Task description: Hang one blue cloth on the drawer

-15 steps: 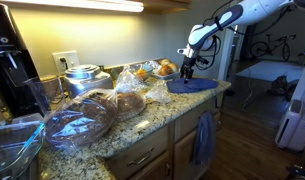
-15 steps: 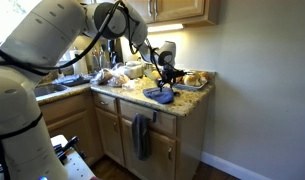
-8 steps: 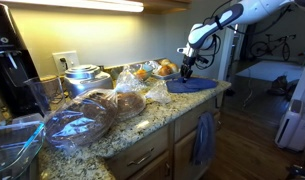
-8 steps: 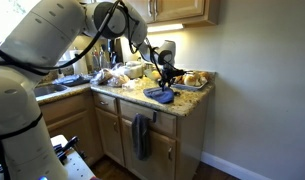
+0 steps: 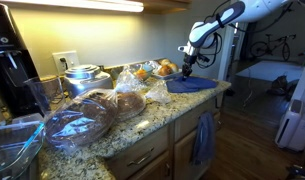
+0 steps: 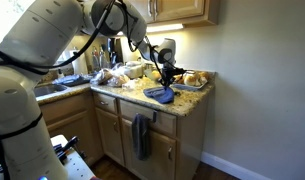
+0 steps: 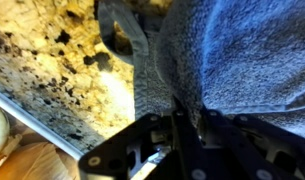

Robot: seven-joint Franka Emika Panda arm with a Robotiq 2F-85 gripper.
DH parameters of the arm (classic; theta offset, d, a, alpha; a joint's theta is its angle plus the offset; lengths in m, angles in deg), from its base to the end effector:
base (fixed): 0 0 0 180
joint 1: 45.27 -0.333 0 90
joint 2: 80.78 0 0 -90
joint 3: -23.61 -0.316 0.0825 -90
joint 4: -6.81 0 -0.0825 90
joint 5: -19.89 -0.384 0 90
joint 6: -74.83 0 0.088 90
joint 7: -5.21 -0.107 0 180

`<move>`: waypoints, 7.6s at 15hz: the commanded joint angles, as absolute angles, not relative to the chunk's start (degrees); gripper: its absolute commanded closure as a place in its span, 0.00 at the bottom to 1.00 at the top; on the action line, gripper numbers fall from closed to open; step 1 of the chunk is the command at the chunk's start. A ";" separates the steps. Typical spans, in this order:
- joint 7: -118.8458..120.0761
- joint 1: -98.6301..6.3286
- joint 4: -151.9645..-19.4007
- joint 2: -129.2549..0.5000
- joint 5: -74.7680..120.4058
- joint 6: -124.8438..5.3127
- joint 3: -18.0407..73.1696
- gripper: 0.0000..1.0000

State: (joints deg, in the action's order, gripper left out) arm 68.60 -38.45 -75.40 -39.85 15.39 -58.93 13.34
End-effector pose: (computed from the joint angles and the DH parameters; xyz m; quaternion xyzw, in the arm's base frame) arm 0.7424 0.0185 0.2943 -0.8547 -0.5026 -0.1272 0.0269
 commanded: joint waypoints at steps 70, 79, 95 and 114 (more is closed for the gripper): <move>44.00 -50.77 -149.05 -98.80 -8.35 -79.12 26.07 0.93; 51.88 -52.47 -152.70 -95.43 -16.40 -83.90 30.85 0.93; 72.10 -52.75 -152.02 -93.61 -29.63 -82.45 31.49 0.89; 86.00 -49.89 -151.16 -79.65 -37.17 -82.24 33.38 0.93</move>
State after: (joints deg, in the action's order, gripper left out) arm 80.78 -50.48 -151.87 -80.43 -33.76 -82.48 32.86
